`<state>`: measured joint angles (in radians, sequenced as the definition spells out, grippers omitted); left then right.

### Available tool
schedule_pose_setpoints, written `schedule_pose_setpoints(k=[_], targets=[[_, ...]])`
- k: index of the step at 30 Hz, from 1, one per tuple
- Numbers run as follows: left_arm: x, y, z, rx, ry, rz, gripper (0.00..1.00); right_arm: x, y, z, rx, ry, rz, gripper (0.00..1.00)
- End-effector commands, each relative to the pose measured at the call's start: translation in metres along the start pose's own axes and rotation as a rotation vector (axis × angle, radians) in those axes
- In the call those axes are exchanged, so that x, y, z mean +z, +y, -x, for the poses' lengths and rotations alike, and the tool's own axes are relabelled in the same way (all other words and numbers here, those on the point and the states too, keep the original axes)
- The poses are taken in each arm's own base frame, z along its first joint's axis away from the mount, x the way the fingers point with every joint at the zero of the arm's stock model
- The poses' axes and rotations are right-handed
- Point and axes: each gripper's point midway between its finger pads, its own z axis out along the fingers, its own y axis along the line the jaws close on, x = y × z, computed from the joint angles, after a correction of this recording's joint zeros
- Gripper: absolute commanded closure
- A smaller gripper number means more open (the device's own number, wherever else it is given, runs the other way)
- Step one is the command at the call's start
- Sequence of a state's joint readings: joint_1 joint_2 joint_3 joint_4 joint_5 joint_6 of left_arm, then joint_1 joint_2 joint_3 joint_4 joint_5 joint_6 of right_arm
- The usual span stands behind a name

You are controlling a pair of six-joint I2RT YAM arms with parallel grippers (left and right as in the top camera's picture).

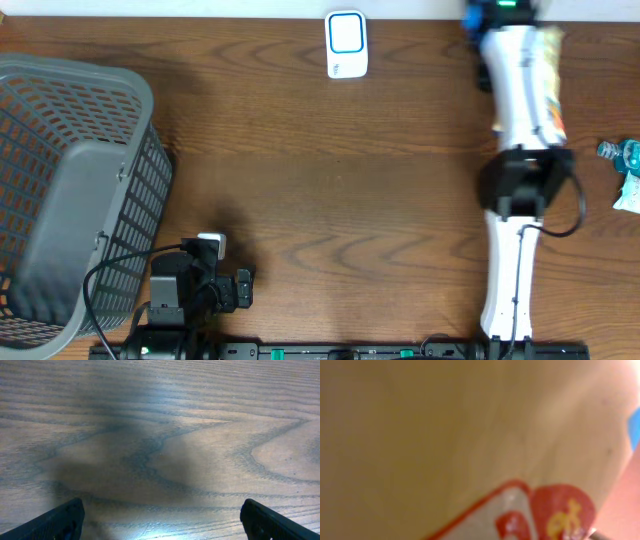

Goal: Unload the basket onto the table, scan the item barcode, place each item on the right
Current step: 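Carry the wet-wipe pack up to the white scanner, then move the wet-wipe pack to the right table edge and release it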

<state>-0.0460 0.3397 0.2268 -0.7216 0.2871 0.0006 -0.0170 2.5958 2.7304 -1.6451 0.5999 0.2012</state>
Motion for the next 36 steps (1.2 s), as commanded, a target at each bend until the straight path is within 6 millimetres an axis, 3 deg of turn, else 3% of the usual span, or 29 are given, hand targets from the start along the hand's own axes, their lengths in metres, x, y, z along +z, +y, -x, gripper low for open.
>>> schedule_pose_setpoints(k=[1, 3, 7, 9, 10, 12, 13, 14, 16, 19, 22, 25, 28, 31, 36], targets=[[-0.001, -0.002, 0.002, 0.006, -0.008, -0.008, 0.01, 0.041, -0.020, -0.013, 0.194, 0.129, 0.133, 0.99], [-0.001, -0.002, 0.002, 0.007, -0.008, -0.008, 0.01, 0.058, -0.045, -0.019, 0.248, 0.169, 0.135, 0.99], [-0.001, -0.002, 0.002, 0.006, -0.008, -0.008, 0.01, 0.076, -0.063, -0.023, 0.329, 0.209, 0.220, 0.98], [-0.001, -0.002, 0.002, 0.007, -0.008, -0.008, 0.01, 0.085, -0.077, -0.027, 0.355, 0.223, 0.213, 0.84], [-0.001, -0.002, 0.002, 0.007, -0.008, -0.008, 0.01, 0.088, -0.083, -0.030, 0.367, 0.234, 0.211, 0.64], [-0.001, -0.002, 0.002, 0.007, -0.008, -0.008, 0.01, 0.092, -0.090, -0.035, 0.383, 0.250, 0.215, 0.40], [-0.001, -0.002, 0.002, 0.007, -0.008, -0.008, 0.01, 0.093, -0.093, -0.037, 0.391, 0.260, 0.224, 0.16], [-0.001, -0.001, 0.002, 0.006, -0.008, -0.007, 0.01, 0.092, -0.093, -0.040, 0.399, 0.271, 0.246, 0.01], [-0.001, -0.002, 0.002, 0.006, -0.008, -0.008, 0.01, 0.088, -0.092, -0.041, 0.408, 0.277, 0.282, 0.01], [-0.001, -0.002, 0.002, 0.007, -0.008, -0.008, 0.01, 0.065, -0.087, -0.037, 0.409, 0.251, 0.371, 0.01], [-0.001, -0.002, 0.002, 0.006, -0.008, -0.008, 0.01, 0.020, -0.079, -0.026, 0.361, 0.161, 0.534, 0.01], [-0.001, -0.002, 0.002, 0.007, -0.008, -0.008, 0.01, -0.052, -0.082, -0.019, 0.309, 0.004, 0.694, 0.01], [-0.001, -0.002, 0.002, 0.006, -0.008, -0.008, 0.01, -0.125, -0.097, -0.023, 0.277, -0.163, 0.793, 0.01], [-0.001, -0.002, 0.002, 0.006, -0.008, -0.008, 0.01, -0.209, -0.120, -0.046, 0.264, -0.356, 0.844, 0.01], [-0.001, -0.002, 0.002, 0.007, -0.008, -0.008, 0.01, -0.311, -0.140, -0.099, 0.215, -0.609, 0.904, 0.01]])
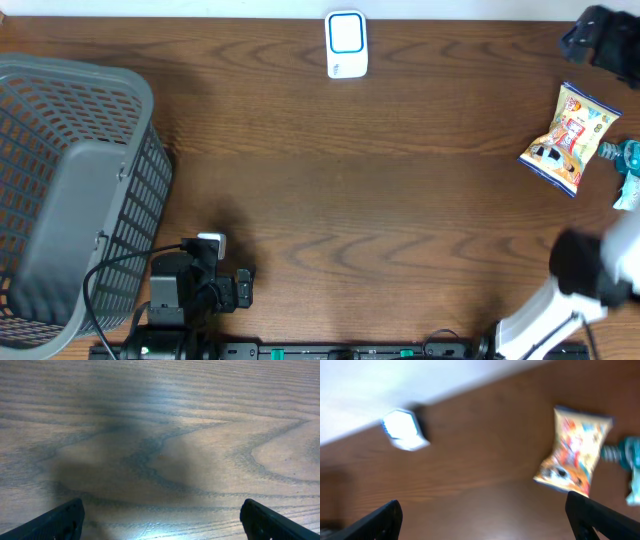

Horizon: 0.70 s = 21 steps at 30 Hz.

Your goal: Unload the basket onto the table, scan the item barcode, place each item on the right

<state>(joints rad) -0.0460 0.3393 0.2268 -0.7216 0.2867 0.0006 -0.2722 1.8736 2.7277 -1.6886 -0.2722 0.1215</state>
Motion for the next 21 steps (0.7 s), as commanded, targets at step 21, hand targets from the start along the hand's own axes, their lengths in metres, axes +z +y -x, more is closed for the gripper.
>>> schedule_pose_setpoints(k=[21], targets=[[-0.001, -0.002, 0.002, 0.006, -0.008, -0.008, 0.01, -0.287, 0.092, -0.115, -0.289, -0.602, 0.250, 0.01]])
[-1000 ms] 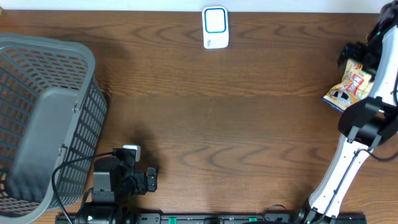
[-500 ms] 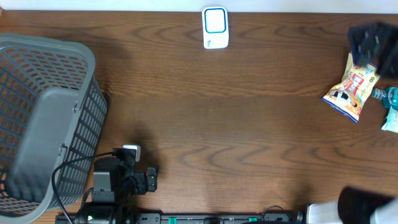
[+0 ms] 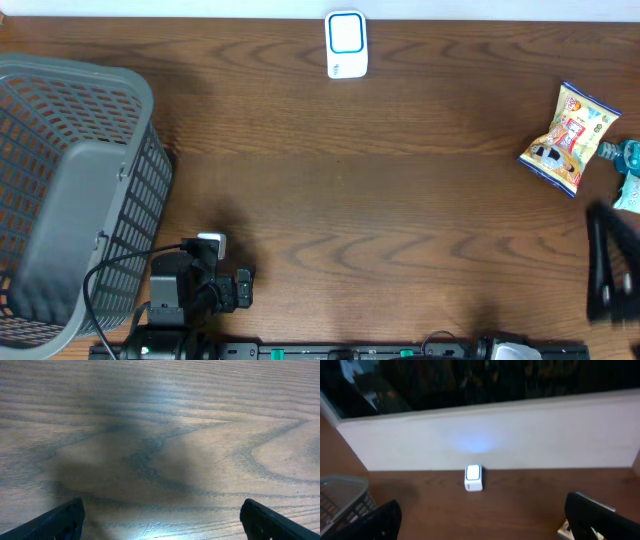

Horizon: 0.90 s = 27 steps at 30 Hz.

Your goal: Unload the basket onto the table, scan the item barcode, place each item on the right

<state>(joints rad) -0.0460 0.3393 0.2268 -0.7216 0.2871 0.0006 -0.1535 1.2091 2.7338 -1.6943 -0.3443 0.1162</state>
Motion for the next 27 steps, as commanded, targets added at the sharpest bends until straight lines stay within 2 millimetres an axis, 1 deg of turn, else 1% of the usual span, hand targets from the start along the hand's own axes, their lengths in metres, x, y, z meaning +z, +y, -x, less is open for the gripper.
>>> schedule_pose_setpoints(k=[1, 2, 4, 6, 9, 12, 17, 19, 21, 25, 27], targets=[[-0.001, -0.002, 0.002, 0.007, -0.008, -0.008, 0.01, -0.013, 0.004, -0.002, -0.052, -0.023, -0.001, 0.01], [-0.001, -0.002, 0.002, 0.006, -0.008, -0.008, 0.01, -0.025, 0.007, -0.003, -0.102, -0.048, -0.004, 0.01], [-0.001, -0.002, 0.002, 0.007, -0.008, -0.008, 0.01, -0.035, 0.011, -0.005, -0.112, -0.065, 0.002, 0.01], [-0.001, -0.002, 0.002, 0.006, -0.008, -0.008, 0.01, -0.042, 0.013, -0.008, -0.119, -0.071, 0.005, 0.01], [-0.001, -0.002, 0.002, 0.007, -0.008, -0.008, 0.01, -0.049, 0.014, -0.018, -0.189, -0.062, -0.006, 0.01], [-0.001, -0.002, 0.002, 0.006, -0.008, -0.008, 0.01, -0.059, 0.012, -0.036, -0.218, -0.040, -0.033, 0.01], [-0.001, -0.002, 0.002, 0.006, -0.008, -0.008, 0.01, -0.069, 0.008, -0.085, -0.192, 0.041, -0.049, 0.01], [-0.001, -0.002, 0.002, 0.006, -0.008, -0.008, 0.01, -0.069, 0.002, -0.104, -0.183, 0.072, -0.068, 0.01], [-0.001, -0.002, 0.002, 0.007, -0.008, -0.008, 0.01, -0.066, -0.005, -0.116, -0.187, 0.090, -0.093, 0.01], [-0.001, -0.002, 0.002, 0.007, -0.008, -0.008, 0.01, -0.050, -0.012, -0.129, -0.188, 0.109, -0.095, 0.01], [-0.001, -0.002, 0.002, 0.006, -0.008, -0.008, 0.01, -0.036, -0.016, -0.135, -0.181, 0.124, -0.089, 0.01]])
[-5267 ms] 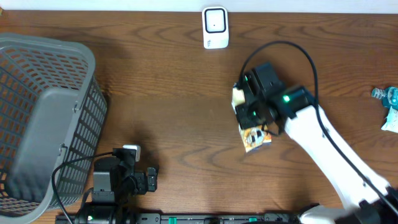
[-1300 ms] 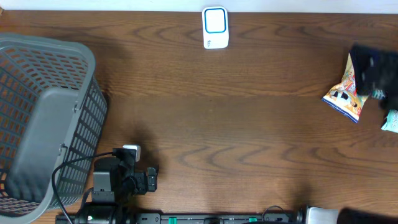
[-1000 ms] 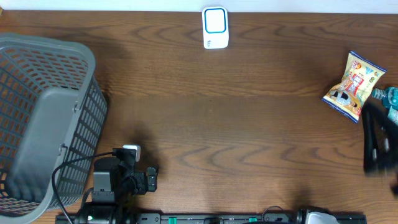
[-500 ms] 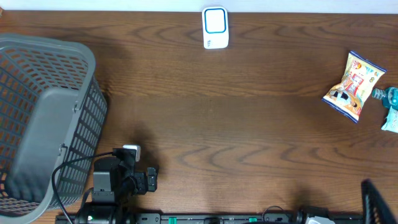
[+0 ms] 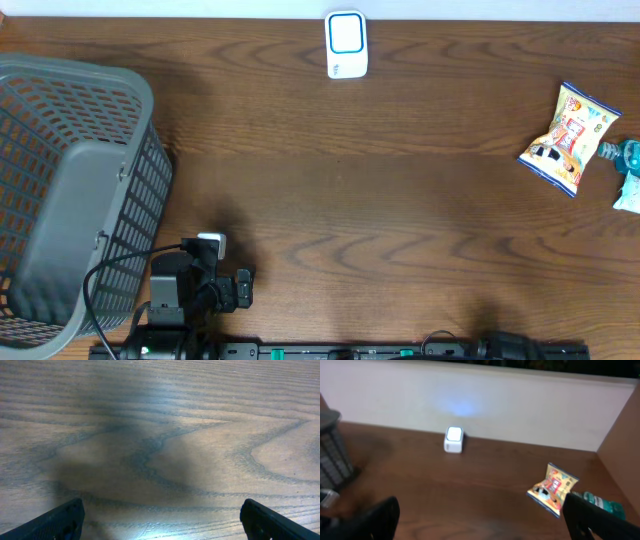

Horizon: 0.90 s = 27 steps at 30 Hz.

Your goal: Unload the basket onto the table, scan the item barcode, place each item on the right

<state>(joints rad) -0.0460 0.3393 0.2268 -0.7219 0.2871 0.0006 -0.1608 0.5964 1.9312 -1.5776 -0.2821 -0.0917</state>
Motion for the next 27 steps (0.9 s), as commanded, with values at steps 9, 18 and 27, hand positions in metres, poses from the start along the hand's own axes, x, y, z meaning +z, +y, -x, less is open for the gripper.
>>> schedule_pose_setpoints(k=[9, 18, 27], targets=[[-0.001, -0.002, 0.003, 0.006, -0.008, -0.008, 0.01, 0.128, -0.002, -0.025, -0.054, 0.044, 0.203, 0.01], [-0.001, -0.002, 0.003, 0.007, -0.008, -0.008, 0.01, 0.208, 0.007, -0.074, -0.054, -0.004, 0.400, 0.01], [-0.001, -0.002, 0.003, 0.007, -0.008, -0.008, 0.01, 0.236, 0.015, -0.100, -0.091, -0.083, 0.490, 0.01]])
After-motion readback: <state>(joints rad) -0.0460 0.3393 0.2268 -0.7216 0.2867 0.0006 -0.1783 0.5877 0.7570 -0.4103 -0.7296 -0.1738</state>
